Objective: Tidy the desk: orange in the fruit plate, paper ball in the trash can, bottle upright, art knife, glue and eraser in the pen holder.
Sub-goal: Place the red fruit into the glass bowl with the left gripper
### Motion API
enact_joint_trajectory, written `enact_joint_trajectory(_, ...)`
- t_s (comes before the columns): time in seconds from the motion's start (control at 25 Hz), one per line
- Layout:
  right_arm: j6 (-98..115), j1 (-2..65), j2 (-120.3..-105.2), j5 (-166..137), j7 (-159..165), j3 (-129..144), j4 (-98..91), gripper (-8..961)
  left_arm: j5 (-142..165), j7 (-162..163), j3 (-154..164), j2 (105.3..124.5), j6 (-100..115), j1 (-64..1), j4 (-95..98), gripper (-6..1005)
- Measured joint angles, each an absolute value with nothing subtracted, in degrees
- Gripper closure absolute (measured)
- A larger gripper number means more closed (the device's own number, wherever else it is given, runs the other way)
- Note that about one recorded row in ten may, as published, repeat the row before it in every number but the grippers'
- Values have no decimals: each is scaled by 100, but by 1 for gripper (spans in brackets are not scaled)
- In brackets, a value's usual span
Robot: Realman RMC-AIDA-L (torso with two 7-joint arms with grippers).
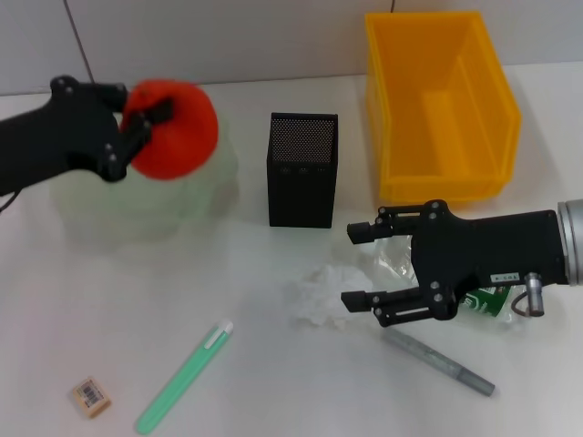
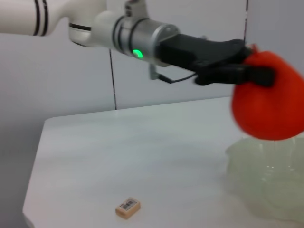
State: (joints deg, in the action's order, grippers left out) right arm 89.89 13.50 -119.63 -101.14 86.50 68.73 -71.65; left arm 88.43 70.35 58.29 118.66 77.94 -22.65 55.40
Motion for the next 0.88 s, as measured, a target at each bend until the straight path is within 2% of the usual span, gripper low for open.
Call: enact_joint_trajectory(0.88,9141,1237,-11971,-9939,8420,6915,-7163,212,8402,6157,5860,11894,5139,-3020,3966,893)
